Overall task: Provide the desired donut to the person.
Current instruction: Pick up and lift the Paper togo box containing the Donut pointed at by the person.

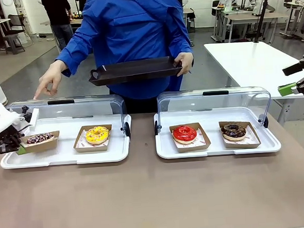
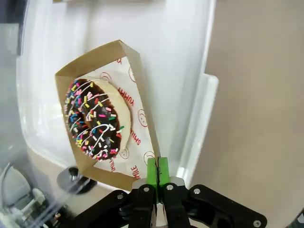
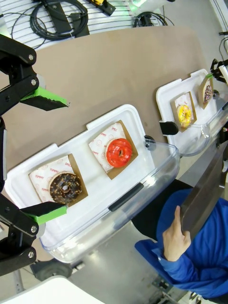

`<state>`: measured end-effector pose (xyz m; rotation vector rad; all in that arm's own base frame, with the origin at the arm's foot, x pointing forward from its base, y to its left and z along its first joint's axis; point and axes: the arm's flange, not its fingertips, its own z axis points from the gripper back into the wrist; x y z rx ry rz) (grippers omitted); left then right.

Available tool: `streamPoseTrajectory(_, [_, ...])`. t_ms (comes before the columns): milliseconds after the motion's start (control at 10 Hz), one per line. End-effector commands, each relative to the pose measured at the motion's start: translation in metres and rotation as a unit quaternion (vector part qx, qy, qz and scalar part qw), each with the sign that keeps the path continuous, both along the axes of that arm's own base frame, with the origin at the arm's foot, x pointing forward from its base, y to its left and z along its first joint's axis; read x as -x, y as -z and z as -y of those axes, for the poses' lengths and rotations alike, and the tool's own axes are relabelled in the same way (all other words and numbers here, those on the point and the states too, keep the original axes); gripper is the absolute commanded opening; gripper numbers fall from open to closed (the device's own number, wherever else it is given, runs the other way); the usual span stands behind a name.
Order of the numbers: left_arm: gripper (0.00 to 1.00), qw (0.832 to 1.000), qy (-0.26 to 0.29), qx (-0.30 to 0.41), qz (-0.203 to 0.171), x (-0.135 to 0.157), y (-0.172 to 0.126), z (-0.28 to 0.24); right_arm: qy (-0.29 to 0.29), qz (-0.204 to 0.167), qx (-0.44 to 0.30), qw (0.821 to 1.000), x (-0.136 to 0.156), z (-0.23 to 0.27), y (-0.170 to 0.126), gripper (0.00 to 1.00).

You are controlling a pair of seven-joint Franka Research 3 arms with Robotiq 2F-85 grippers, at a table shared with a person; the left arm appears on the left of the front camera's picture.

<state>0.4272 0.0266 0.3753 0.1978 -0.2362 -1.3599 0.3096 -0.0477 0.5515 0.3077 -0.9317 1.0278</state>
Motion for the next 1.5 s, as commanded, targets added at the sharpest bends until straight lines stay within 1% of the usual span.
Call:
streamPoseTrajectory(0, [0.00,0.999,0.011,-0.043,0.026,0.051,-0.046,0.010,-0.008,0.003,-0.005,1.000,0.000,0.000,0.002,1.00])
streamPoseTrajectory(100, [0.00,0.999,0.030,-0.039,0.018,0.074,-0.066,0.015,-0.008,0.003,-0.005,1.000,0.000,0.000,0.002,1.00])
streamPoseTrajectory(200, [0.00,0.998,0.030,-0.044,0.019,0.093,-0.085,0.020,-0.008,0.003,-0.005,1.000,0.000,0.000,0.002,1.00])
streamPoseTrajectory(300, [0.00,0.998,0.033,-0.051,0.009,0.114,-0.106,0.025,-0.008,0.003,-0.005,1.000,0.000,0.000,0.002,1.00])
streamPoseTrajectory(400, [0.00,0.998,0.049,-0.047,-0.004,0.133,-0.131,0.029,-0.008,0.003,-0.005,1.000,0.000,0.000,0.002,1.00])
streamPoseTrajectory(500, [0.00,0.997,0.051,-0.052,-0.004,0.150,-0.157,0.032,-0.008,0.003,-0.005,1.000,0.000,0.000,0.002,1.00])
streamPoseTrajectory(600, [0.00,0.997,0.058,-0.046,-0.006,0.159,-0.180,0.033,-0.008,0.003,-0.005,1.000,0.000,0.000,0.002,1.00])
streamPoseTrajectory(700, [0.00,0.998,0.061,-0.022,-0.004,0.167,-0.202,0.035,-0.008,0.003,-0.005,1.000,0.000,0.000,0.002,1.00])
streamPoseTrajectory(800, [0.00,0.998,0.060,0.023,-0.001,0.174,-0.221,0.037,-0.008,0.003,-0.005,1.000,0.000,0.000,0.002,1.00])
streamPoseTrajectory(900, [0.00,0.997,0.063,0.043,0.006,0.180,-0.236,0.034,-0.008,0.003,-0.005,1.000,0.000,0.000,0.002,1.00])
streamPoseTrajectory(1000, [0.00,0.996,0.063,0.062,0.007,0.183,-0.242,0.031,-0.008,0.003,-0.005,1.000,0.000,0.000,0.002,1.00])
streamPoseTrajectory(1100, [0.00,0.996,0.060,0.068,-0.007,0.177,-0.239,0.024,-0.008,0.003,-0.005,1.000,0.000,0.000,0.002,1.00])
streamPoseTrajectory(1200, [0.00,0.997,0.068,0.029,0.009,0.189,-0.240,0.031,-0.008,0.003,-0.005,1.000,0.000,0.000,0.002,1.00])
streamPoseTrajectory(1400, [0.00,0.997,0.068,0.029,0.009,0.189,-0.240,0.031,-0.008,0.003,-0.005,1.000,0.000,0.000,0.002,1.00])
